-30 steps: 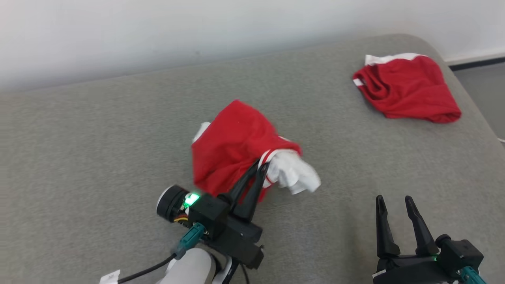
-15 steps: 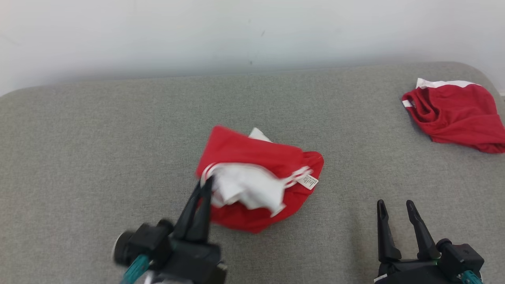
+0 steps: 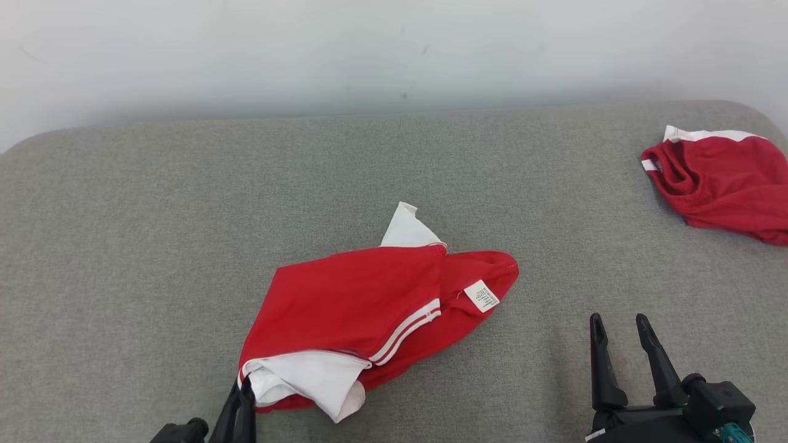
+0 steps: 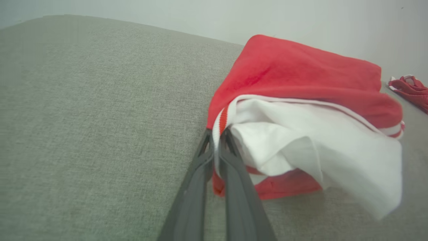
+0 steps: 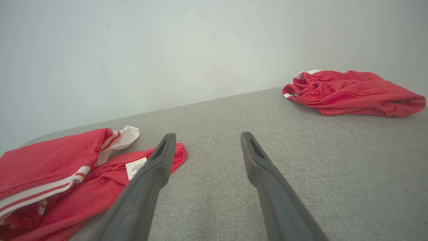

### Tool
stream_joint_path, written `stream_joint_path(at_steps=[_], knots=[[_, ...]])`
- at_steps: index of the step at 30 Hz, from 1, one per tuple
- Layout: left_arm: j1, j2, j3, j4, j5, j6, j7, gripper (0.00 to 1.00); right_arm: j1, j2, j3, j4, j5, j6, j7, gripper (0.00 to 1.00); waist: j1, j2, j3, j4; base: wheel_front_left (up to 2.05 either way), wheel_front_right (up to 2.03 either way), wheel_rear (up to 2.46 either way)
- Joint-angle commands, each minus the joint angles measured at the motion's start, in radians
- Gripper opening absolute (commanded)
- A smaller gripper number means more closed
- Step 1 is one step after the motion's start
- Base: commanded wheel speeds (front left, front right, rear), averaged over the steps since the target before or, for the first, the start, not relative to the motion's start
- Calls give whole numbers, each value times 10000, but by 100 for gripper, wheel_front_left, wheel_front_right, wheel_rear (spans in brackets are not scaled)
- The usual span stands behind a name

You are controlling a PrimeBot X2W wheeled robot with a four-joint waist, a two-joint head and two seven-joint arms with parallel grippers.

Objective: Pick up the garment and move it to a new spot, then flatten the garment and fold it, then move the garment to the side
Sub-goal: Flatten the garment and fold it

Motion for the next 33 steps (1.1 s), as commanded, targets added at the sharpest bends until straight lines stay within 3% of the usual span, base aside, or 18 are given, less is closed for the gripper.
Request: stream_joint_path(at_steps=[1,2,12,18,24,33], knots=[[42,-32,101,-41,159,-4,-33,93,103,17,-5,1,-36,-26,3,100,1,0,-41,50,0,0,0],[52,-40,224,-119,166,-21,-33,100,128,19,-39,-6,-34,-26,3,100,1,0,-60,95,0,0,0],[450,-100,1240,-1802,775,-82,-32,100,207,14,-15,-8,68,-26,3,100,1,0,-179,436,0,0,0],[227,-100,219,-2355,1529,-268,-32,100,117,18,58,22,105,-26,3,100,1,0,-144,354,0,0,0],[-737,-92,-1160,-2049,1974,-420,-33,100,-29,16,170,52,174,-26,3,100,1,0,9,-40,0,0,0],[-2655,-72,-2402,-316,2468,-599,-32,100,-225,18,207,123,337,-26,2,100,1,0,302,-1003,0,0,0]])
